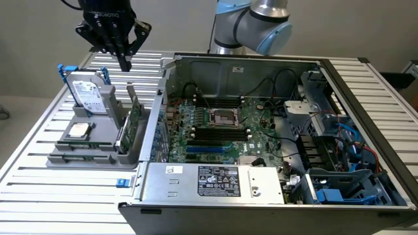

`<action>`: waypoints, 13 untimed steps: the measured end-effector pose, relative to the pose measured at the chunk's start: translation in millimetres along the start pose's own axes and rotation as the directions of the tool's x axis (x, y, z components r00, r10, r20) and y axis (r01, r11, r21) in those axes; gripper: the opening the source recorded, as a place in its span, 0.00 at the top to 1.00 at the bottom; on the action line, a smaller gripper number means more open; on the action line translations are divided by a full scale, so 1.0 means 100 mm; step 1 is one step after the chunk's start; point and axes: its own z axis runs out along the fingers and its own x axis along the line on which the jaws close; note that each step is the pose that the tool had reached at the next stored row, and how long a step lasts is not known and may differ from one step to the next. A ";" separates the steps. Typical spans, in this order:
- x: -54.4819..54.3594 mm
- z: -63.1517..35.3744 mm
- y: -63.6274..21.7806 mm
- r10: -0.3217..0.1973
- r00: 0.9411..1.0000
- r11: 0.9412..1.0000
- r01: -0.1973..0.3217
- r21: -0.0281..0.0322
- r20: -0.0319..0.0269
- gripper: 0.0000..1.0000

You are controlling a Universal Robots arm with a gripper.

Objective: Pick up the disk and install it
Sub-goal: 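Reach for the disk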

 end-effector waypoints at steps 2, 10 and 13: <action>0.06 -0.001 -0.004 0.000 1.000 1.000 0.000 0.000 0.000 0.89; 0.18 -0.004 -0.012 -0.001 1.000 1.000 0.001 0.000 0.000 0.89; 0.18 -0.004 -0.012 -0.001 1.000 1.000 0.001 0.000 0.000 0.89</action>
